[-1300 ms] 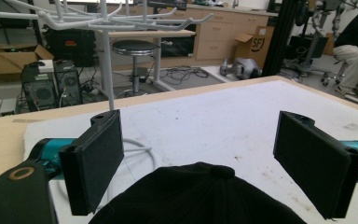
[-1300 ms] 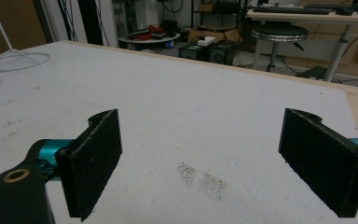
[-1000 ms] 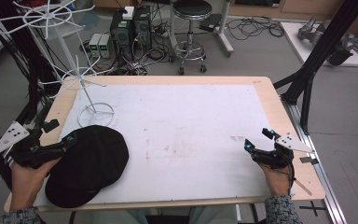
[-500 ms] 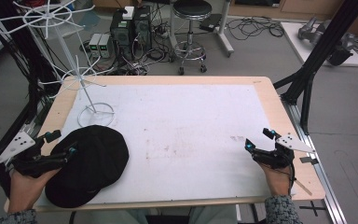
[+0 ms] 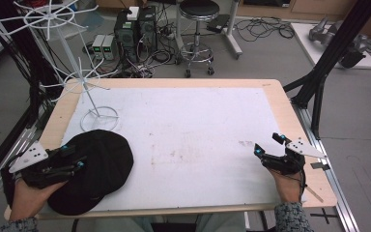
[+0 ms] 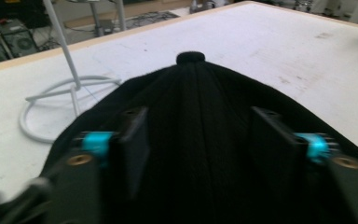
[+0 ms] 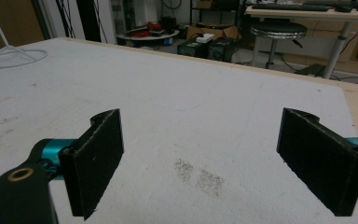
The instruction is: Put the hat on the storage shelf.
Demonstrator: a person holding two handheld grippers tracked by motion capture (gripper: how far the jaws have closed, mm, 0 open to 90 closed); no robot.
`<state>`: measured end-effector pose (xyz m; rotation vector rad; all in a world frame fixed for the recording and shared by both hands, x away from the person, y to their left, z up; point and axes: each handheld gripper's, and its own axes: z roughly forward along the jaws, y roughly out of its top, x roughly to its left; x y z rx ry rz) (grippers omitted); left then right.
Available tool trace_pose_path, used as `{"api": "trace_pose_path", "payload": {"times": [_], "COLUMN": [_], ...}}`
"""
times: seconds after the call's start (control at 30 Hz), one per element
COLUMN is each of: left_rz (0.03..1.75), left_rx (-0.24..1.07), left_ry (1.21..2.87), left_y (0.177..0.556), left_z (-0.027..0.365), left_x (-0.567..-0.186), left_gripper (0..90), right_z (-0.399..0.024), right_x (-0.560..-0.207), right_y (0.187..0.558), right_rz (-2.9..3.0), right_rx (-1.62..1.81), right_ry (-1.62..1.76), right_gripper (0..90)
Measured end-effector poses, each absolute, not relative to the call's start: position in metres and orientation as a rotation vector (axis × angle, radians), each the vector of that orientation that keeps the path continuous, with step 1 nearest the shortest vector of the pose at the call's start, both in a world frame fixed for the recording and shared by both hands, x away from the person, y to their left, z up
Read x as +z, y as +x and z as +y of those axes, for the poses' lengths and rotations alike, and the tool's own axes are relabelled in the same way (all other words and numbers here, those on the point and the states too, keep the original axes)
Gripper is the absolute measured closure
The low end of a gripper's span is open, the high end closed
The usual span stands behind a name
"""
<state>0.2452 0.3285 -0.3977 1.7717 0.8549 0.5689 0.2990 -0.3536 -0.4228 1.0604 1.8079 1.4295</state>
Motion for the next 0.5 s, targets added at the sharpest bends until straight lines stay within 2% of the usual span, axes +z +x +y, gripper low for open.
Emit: {"api": "trace_pose_path", "payload": {"times": [0.03, 0.07, 0.13, 0.17, 0.2, 0.23, 0.37, 0.5], "left_rz": [0.857, 0.856, 0.851, 0.843, 0.836, 0.832, 0.824, 0.772], "left_rx": [0.567, 0.559, 0.549, 0.548, 0.563, 0.575, 0.571, 0.591], "left_ry": [1.775, 1.781, 1.788, 1.796, 1.805, 1.813, 1.824, 1.78], "left_y": [0.245, 0.245, 0.244, 0.244, 0.244, 0.243, 0.243, 0.24], "left_z": [0.329, 0.33, 0.33, 0.331, 0.33, 0.329, 0.326, 0.322], "left_x": [-0.398, -0.398, -0.399, -0.398, -0.398, -0.397, -0.394, -0.385], "left_gripper": [44.5, 52.9, 56.2, 61.0, 71.2, 71.2, 81.9, 83.9], "right_z": [-0.354, -0.354, -0.354, -0.354, -0.354, -0.354, -0.354, -0.355], "right_x": [-0.423, -0.423, -0.423, -0.423, -0.423, -0.423, -0.423, -0.423], "right_y": [0.299, 0.299, 0.299, 0.299, 0.299, 0.299, 0.299, 0.3], "right_rz": [1.808, 1.808, 1.806, 1.808, 1.806, 1.806, 1.805, 1.802], "right_rx": [1.429, 1.43, 1.429, 1.429, 1.428, 1.428, 1.426, 1.427], "right_ry": [1.06, 1.058, 1.06, 1.058, 1.06, 1.06, 1.066, 1.066], "right_gripper": [13.7, 13.7, 13.7, 13.7, 13.7, 13.7, 13.7, 13.7]}}
